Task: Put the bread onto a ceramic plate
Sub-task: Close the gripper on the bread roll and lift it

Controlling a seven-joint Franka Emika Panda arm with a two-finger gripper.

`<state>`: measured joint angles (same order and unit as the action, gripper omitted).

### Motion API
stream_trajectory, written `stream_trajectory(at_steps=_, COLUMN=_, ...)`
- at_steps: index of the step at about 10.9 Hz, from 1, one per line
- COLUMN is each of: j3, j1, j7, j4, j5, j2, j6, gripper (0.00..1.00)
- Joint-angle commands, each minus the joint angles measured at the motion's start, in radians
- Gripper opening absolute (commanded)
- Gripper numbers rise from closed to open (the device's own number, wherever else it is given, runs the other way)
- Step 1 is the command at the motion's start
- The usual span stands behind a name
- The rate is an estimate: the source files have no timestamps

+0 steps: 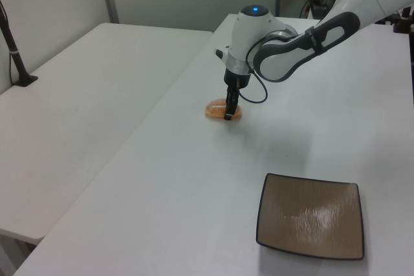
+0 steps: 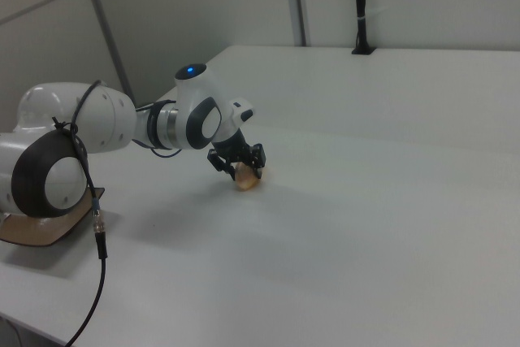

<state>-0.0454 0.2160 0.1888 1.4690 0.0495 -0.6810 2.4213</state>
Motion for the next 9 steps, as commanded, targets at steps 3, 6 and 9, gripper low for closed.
stream_trajectory(at_steps=3, j3=-0.005, j1=0.008, j7=0.003, j4=-0.015, j5=0.015, j2=-0.002, j6=0.016, gripper=0.24)
stream_trajectory(at_steps=6, j3=-0.005, j1=0.01, j7=0.001, j4=0.032, j5=0.007, j2=0.108, j6=0.002, gripper=0.24)
stream_trajectory(at_steps=9, j3=-0.005, j1=0.008, j7=0.001, j4=0.099, j5=0.003, j2=0.274, j6=-0.126, gripper=0.25)
